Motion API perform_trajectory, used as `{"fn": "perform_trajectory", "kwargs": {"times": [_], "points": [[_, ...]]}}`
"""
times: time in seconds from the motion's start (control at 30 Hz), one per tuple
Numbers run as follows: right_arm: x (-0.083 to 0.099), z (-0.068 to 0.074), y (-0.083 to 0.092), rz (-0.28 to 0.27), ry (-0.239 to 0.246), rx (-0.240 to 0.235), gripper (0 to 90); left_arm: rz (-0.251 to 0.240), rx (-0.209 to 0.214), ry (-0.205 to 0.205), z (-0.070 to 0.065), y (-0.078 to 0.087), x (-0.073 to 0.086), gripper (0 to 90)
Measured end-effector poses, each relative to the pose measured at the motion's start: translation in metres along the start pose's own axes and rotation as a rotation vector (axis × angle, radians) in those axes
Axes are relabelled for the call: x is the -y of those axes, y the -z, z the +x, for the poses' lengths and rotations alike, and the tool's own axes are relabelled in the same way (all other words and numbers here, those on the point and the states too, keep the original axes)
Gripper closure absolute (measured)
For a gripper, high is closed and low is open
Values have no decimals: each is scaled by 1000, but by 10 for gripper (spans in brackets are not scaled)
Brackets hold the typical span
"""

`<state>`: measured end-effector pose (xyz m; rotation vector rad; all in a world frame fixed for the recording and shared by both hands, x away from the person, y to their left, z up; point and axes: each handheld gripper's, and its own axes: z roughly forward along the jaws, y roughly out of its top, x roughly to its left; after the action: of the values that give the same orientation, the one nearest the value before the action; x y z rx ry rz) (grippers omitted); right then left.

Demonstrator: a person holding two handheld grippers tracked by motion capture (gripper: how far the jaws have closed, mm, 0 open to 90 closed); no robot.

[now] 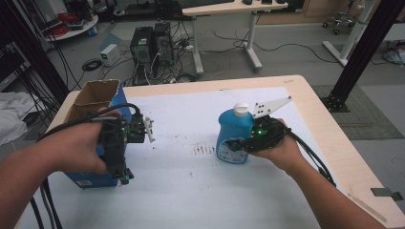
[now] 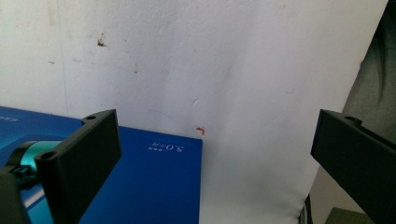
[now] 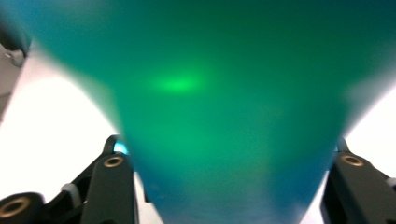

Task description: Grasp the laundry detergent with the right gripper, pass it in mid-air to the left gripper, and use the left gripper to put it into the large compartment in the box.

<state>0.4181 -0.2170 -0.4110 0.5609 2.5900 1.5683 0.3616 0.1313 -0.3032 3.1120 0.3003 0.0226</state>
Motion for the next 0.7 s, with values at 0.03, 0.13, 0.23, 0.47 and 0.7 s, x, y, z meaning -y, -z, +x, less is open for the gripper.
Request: {"fn": "perform_trajectory", "kwargs": {"times": [0.03,0.13,0.23,0.47,0.7], "points": [[0,1,1,0,-2,5,452,-4,-1,3,0,0,0,17],[0,2,1,-1,14,14,461,-2,-1,2,0,1,0,17],[-2,8,-1,13,56,33,467,-2,-3,3,0,1,1,17],[-8,15,5,2,82,28,468,-2,-5,2,0,2,-1,17],[-15,20,18,-10,99,29,468,-5,-11,1,0,7,-4,17]]}}
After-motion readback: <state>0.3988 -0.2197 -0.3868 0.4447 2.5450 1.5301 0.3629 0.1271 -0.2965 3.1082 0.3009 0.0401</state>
